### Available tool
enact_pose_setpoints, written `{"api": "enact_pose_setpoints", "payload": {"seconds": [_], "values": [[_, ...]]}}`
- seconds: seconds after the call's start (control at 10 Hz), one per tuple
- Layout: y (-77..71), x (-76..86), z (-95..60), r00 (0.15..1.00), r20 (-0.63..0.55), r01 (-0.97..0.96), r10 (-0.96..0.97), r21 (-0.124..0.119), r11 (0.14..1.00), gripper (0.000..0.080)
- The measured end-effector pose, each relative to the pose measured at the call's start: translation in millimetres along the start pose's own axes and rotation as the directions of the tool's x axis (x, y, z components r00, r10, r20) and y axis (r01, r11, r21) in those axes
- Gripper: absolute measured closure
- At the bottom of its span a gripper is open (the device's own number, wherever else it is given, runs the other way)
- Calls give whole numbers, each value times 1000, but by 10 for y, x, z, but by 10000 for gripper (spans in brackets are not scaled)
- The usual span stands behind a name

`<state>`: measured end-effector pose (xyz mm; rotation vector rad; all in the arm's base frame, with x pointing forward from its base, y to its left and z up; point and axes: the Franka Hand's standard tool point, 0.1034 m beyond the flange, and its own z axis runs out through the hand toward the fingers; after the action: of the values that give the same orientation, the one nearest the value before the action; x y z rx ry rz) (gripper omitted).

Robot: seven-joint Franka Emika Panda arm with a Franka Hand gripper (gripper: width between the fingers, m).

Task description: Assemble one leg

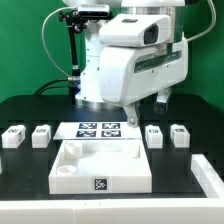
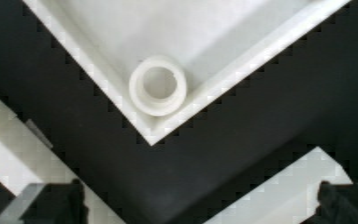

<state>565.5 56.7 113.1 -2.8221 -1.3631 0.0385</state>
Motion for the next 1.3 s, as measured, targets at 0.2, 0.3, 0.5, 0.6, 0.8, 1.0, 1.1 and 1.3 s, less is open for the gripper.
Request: {"api": "enact_pose_setpoints", "payload": {"seconds": [0.2, 0.3, 0.5, 0.6, 0.8, 1.0, 1.1, 1.3], "values": [[0, 0, 0, 1000, 0, 0, 0, 0, 1000, 150], [0, 0, 0, 1000, 0, 0, 0, 0, 1000, 150], [0, 0, 1, 1000, 0, 0, 0, 0, 1000, 150], [0, 0, 1, 1000, 0, 0, 0, 0, 1000, 150], [-1, -1, 3, 1000, 0, 0, 0, 0, 1000, 150], [-22, -37, 19, 999, -3, 52, -52, -4, 999, 150], [-148, -212, 83, 996, -2, 85, -85, -6, 996, 150], [-416, -739, 276, 928, 4, 372, -372, -1, 928, 150]]}}
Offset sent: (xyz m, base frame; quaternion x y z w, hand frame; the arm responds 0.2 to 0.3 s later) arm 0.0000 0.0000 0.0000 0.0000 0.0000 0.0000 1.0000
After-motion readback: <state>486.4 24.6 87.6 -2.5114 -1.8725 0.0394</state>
